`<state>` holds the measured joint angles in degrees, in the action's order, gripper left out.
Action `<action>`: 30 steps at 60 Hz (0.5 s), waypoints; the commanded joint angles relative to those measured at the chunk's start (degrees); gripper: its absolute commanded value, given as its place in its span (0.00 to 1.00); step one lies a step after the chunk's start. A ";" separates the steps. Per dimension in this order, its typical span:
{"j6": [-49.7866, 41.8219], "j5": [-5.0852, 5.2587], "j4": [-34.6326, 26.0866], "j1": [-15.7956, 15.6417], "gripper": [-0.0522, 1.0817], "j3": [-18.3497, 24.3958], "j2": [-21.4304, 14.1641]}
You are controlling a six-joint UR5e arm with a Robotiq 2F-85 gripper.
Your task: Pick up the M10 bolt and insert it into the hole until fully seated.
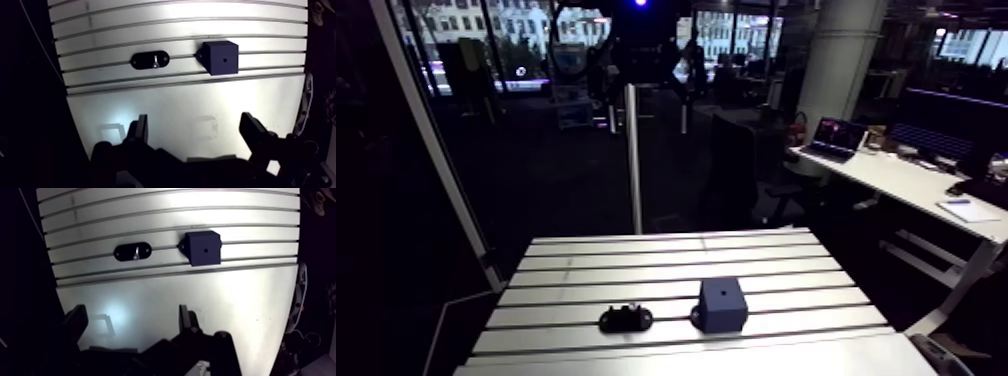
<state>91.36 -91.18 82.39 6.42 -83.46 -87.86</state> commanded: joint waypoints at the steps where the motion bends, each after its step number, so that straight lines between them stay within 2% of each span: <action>1: 0.44 1.67 2.37 -3.44 0.05 3.08 5.99; 30: 0.44 1.76 2.45 -3.34 0.05 2.98 5.91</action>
<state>91.78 -89.50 84.69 3.21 -80.66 -82.16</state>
